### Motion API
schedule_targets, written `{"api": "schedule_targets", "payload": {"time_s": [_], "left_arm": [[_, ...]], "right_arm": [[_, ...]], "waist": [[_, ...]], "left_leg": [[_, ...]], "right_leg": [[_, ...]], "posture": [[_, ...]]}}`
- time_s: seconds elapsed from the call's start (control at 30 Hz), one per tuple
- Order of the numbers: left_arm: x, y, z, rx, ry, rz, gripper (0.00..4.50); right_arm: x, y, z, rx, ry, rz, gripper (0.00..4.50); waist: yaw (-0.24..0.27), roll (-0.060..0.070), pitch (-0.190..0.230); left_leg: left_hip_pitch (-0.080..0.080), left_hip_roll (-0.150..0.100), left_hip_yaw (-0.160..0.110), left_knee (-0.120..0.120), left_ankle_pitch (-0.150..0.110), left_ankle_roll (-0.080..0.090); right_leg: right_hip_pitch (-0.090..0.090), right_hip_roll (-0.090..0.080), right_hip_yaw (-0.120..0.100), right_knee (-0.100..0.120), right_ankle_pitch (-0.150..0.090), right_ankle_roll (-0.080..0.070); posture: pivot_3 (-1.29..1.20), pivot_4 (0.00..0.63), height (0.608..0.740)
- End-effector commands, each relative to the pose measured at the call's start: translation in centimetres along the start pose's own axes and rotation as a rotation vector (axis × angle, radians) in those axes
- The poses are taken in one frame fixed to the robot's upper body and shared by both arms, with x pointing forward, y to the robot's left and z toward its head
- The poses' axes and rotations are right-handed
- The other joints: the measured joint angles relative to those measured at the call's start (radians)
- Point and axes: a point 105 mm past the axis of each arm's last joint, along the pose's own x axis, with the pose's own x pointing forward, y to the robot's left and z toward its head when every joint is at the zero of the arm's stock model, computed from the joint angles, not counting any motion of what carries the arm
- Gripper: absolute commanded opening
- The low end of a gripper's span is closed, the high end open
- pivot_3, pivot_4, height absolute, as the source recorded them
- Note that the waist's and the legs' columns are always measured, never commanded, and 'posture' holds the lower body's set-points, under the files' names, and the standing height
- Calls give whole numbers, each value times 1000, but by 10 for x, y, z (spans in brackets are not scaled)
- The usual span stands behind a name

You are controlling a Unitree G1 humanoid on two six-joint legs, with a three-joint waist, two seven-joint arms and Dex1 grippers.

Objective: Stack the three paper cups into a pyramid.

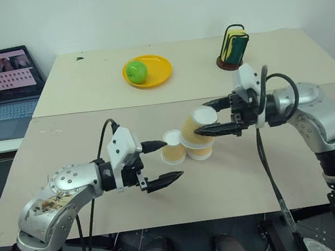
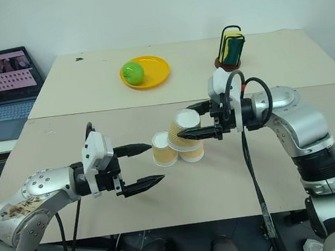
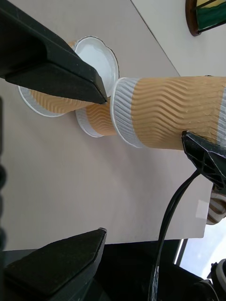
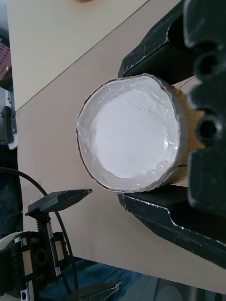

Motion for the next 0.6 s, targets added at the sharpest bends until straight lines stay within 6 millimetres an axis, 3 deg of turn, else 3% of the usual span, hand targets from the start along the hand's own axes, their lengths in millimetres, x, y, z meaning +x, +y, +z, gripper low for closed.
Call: {"api": "schedule_targets", "payload": {"time_s": [0.03,0.33,0.6], "left_arm": [[-1,-5,8,25,-19,-6,4500],[0,-5,11,32,-18,1,4500],[-2,-5,6,26,-12,9,4500]], "right_arm": [[3,-8,15,-79,-26,-20,2638],[13,-14,17,-101,-29,-9,2638],[14,-19,4,-78,-12,-22,2638]], "waist": [[0,0,0],[0,0,0],[-2,0,0]], "left_leg": [[0,0,0,0,0,0],[0,0,0,0,4,-7],[0,0,0,0,4,-7]], "right_leg": [[0,0,0,0,0,0],[0,1,0,0,0,0],[0,1,0,0,0,0]], "posture": [[0,150,726],[0,150,726],[0,150,726]]}}
